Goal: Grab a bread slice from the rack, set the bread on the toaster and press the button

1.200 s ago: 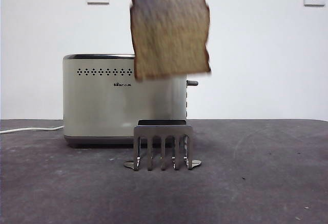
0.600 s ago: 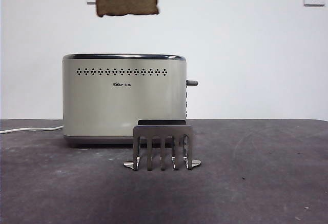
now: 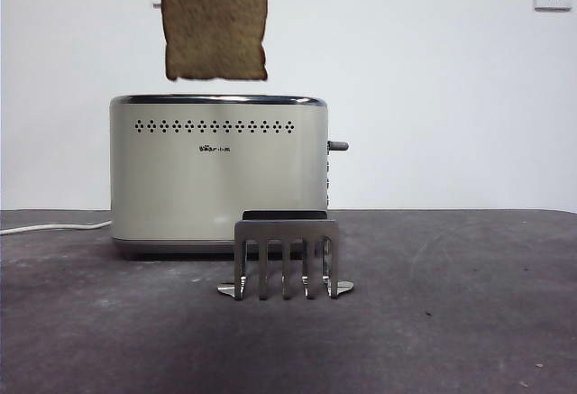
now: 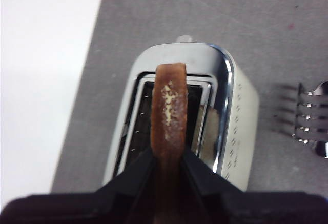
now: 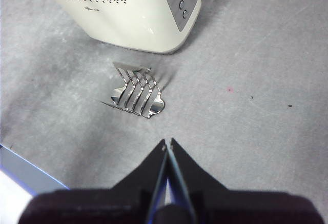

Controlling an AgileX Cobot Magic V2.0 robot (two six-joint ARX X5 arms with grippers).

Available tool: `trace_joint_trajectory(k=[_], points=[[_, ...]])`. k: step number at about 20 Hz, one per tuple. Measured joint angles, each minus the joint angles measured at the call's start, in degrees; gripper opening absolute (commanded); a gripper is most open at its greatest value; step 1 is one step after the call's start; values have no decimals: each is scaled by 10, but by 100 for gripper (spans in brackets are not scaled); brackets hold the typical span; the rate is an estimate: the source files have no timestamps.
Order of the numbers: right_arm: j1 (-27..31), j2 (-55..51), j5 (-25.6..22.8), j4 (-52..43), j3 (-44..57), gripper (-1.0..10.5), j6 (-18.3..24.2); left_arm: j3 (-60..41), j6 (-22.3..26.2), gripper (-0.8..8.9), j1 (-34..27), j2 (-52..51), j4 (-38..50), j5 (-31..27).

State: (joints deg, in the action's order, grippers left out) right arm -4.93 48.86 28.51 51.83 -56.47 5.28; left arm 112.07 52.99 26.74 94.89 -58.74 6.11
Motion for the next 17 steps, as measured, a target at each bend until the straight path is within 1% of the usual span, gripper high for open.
trace_joint_trajectory(k=[1, 5, 8, 12, 13, 14, 16, 17], points=[[0, 2, 0, 0, 0, -11, 1, 0, 0, -9, -3, 8, 0, 10], [0, 9, 0, 0, 0, -12, 3, 0, 2, -9, -5, 34, -1, 16], [0, 10, 0, 0, 0, -12, 3, 0, 5, -9, -13, 54, -1, 36], [0, 10, 0, 0, 0, -12, 3, 0, 6, 3, -30, 77, 1, 42], [0, 11, 0, -4, 0, -12, 3, 0, 5, 30, -33, 80, 2, 46], [0, 14, 0, -9, 0, -12, 3, 0, -1, 127, -36, 82, 6, 48], [0, 25, 0, -27, 0, -12, 3, 0, -21, 353, -41, 83, 11, 50], [0, 33, 6, -43, 0, -12, 3, 0, -28, 399, -41, 83, 13, 49]])
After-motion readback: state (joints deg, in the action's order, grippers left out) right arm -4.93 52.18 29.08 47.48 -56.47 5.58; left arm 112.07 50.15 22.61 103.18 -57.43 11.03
